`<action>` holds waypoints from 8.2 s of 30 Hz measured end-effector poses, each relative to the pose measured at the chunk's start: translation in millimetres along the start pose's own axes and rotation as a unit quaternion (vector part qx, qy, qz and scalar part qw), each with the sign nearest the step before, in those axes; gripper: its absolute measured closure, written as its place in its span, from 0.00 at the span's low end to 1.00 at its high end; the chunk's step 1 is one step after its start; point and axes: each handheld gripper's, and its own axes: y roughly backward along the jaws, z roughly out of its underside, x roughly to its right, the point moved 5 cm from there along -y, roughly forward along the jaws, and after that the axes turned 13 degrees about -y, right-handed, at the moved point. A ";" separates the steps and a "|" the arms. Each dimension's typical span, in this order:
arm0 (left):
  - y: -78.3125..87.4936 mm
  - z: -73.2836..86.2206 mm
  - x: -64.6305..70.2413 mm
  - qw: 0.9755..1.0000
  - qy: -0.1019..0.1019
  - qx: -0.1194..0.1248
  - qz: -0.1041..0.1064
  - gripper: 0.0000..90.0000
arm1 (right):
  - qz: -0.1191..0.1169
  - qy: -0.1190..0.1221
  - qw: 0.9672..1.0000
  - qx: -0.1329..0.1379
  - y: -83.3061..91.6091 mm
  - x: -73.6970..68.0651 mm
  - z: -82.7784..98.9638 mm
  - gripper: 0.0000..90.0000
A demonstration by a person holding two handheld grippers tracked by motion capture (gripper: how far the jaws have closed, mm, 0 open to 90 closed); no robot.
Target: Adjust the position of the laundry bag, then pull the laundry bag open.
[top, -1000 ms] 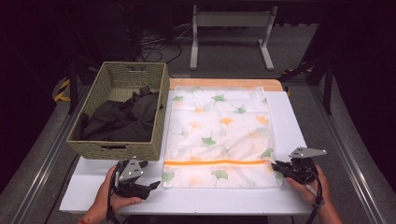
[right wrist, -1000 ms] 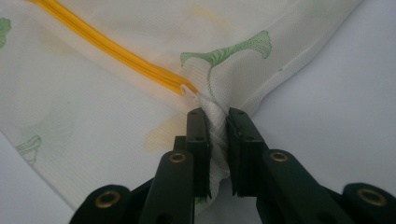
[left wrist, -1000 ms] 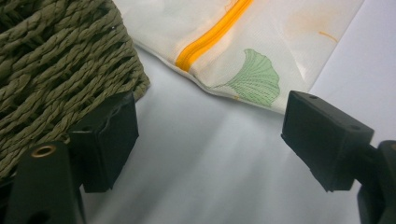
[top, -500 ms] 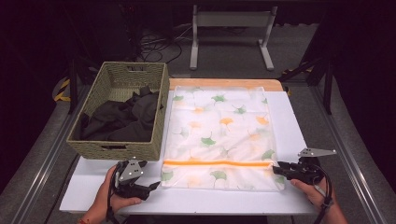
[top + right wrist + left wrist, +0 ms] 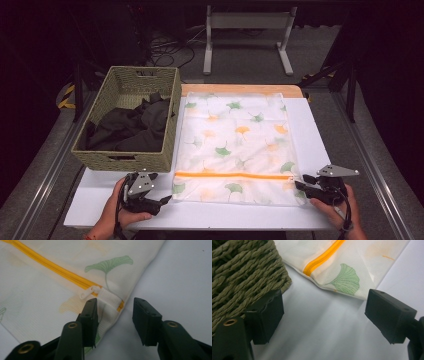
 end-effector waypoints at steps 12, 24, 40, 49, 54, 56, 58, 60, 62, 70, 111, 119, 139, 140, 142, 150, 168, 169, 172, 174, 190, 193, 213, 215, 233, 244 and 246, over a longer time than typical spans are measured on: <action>-2.4 0.1 -0.2 1.000 -0.001 -0.002 0.004 0.18 | -0.027 -0.014 0.999 0.014 -3.9 0.1 -3.7 0.92; -1.6 -0.7 0.8 1.000 -0.003 -0.004 0.001 0.18 | -0.030 -0.027 0.999 0.024 -7.4 2.2 -5.1 0.72; -6.2 -7.0 6.6 1.000 -0.026 -0.003 0.017 0.17 | -0.059 -0.002 0.998 0.016 -9.3 -6.1 -7.5 0.94; -9.5 -20.5 9.6 0.999 -0.028 0.014 0.033 0.17 | -0.055 0.002 0.998 0.022 1.8 -15.4 -16.0 0.94; -10.0 -33.7 13.2 0.998 -0.037 0.029 0.046 0.18 | -0.047 0.007 0.999 0.018 2.9 -20.0 -18.8 0.94; -10.2 -37.9 14.6 0.997 -0.041 0.032 0.048 0.18 | -0.047 0.010 0.999 0.019 2.9 -20.4 -19.5 0.94; -10.7 -45.9 16.8 0.997 -0.051 0.036 0.049 0.20 | -0.042 0.017 0.999 0.018 4.0 -22.7 -21.1 0.94; -12.8 -57.4 19.7 0.996 -0.063 0.042 0.052 0.25 | -0.041 0.022 0.999 0.020 4.4 -25.5 -22.7 0.94; -16.7 -65.7 22.2 0.995 -0.070 0.044 0.063 0.28 | -0.042 0.027 0.998 0.022 4.3 -27.0 -24.2 0.94; -49.5 -117.0 42.6 0.986 -0.115 0.048 0.114 0.43 | -0.044 0.028 0.998 0.032 8.7 -28.7 -26.7 0.93; -191.2 -240.1 98.6 0.961 -0.062 0.100 0.249 0.71 | -0.093 0.041 0.993 0.056 19.2 -48.5 -28.7 0.93; -192.3 -240.6 93.9 0.964 -0.040 0.104 0.240 0.83 | -0.095 0.042 0.993 0.059 20.3 -48.9 -28.5 0.93; -191.1 -240.6 89.1 0.969 -0.022 0.111 0.221 1.00 | -0.104 0.044 0.992 0.064 21.7 -49.9 -26.8 0.93; -190.6 -240.6 89.3 0.969 -0.025 0.110 0.218 1.00 | -0.109 0.042 0.991 0.067 21.6 -50.2 -26.9 0.93; -190.7 -240.8 90.2 0.970 -0.023 0.113 0.214 0.98 | -0.111 0.042 0.991 0.067 21.6 -50.3 -27.2 0.93; -193.8 -239.1 93.7 0.970 -0.019 0.118 0.209 0.90 | -0.112 0.037 0.991 0.063 19.9 -48.7 -25.9 0.93; -191.6 -237.6 90.6 0.972 -0.005 0.115 0.206 1.00 | -0.095 0.056 0.992 0.068 20.6 -51.1 -23.4 0.93; -191.5 -237.5 90.3 0.972 -0.007 0.113 0.206 1.00 | -0.092 0.059 0.992 0.070 20.4 -51.5 -23.4 0.93; -191.6 -237.0 89.9 0.972 -0.007 0.111 0.206 1.00 | -0.085 0.068 0.991 0.072 20.0 -52.4 -23.5 0.93; -191.7 -235.9 90.3 0.972 -0.004 0.107 0.208 1.00 | -0.083 0.069 0.992 0.071 19.8 -53.0 -23.4 0.93; -189.6 -216.9 78.7 0.978 -0.004 0.052 0.202 1.00 | -0.070 0.063 0.992 0.079 22.5 -46.9 -23.3 0.94; -186.9 -211.1 75.8 0.979 -0.003 0.042 0.199 1.00 | -0.066 0.062 0.993 0.080 23.1 -45.6 -23.8 0.94; -156.3 -166.1 48.4 0.987 -0.043 -0.029 0.154 1.00 | -0.051 0.051 0.994 0.080 22.1 -37.5 -23.0 0.95; -153.6 -163.2 47.0 0.987 -0.042 -0.035 0.154 1.00 | -0.049 0.053 0.994 0.079 22.1 -36.7 -22.8 0.95; -111.3 -117.7 23.3 0.989 -0.021 -0.073 0.127 1.00 | -0.037 0.040 0.996 0.078 21.1 -29.2 -20.9 0.95; -74.8 -75.3 7.9 0.993 0.012 -0.081 0.087 1.00 | -0.029 0.032 0.996 0.074 18.9 -26.3 -22.0 0.95; -68.5 -67.9 3.9 0.993 0.016 -0.085 0.078 1.00 | -0.028 0.030 0.996 0.074 17.4 -25.6 -23.7 0.95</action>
